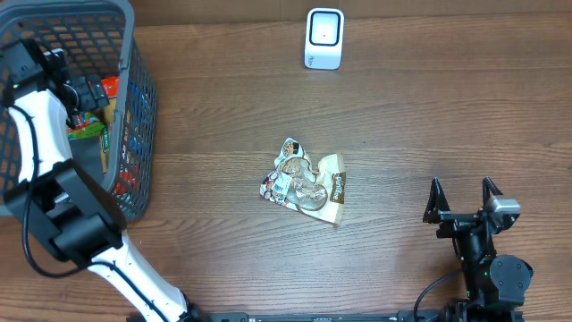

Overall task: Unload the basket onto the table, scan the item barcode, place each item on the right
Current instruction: 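Move the left gripper back into the basket and grasp the Haribo Worms bag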

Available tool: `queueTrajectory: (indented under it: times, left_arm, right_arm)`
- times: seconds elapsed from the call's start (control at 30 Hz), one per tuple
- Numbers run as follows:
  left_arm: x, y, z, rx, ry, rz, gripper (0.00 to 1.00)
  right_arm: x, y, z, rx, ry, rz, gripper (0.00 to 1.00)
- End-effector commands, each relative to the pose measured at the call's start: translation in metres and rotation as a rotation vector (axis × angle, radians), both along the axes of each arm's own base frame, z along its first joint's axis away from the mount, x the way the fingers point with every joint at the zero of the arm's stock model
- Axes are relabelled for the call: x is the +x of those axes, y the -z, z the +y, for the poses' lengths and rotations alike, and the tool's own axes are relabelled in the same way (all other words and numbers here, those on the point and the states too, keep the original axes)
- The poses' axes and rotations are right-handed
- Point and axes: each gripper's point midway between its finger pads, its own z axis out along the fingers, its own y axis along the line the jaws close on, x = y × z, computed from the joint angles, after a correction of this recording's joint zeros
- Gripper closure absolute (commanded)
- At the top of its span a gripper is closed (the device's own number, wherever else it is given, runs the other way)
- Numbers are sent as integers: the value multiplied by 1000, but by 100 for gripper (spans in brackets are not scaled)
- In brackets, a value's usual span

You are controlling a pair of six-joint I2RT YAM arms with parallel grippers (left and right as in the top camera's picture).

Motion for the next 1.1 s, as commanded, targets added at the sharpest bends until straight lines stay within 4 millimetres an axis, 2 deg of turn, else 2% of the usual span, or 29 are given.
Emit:
queueTrajectory:
  times: [0.0,0.2,0.63,0.73,1.07]
  left_arm:
    - [1,34,2,-24,34,39,0]
    - [5,56,-1,-14,84,74,0]
    - [14,53,7,42,83,49,0]
    - [13,54,7,40,83,51,3]
    - [9,76,5,15,84,93,4]
  right_arm:
    - [0,2,-2,-3,12,-2,0]
    - [0,2,-2,-3,12,-2,0]
    - [0,2,-2,-4,12,-2,0]
    - [0,2,-2,-3,12,-2,0]
    - [0,2,-2,-3,12,-2,0]
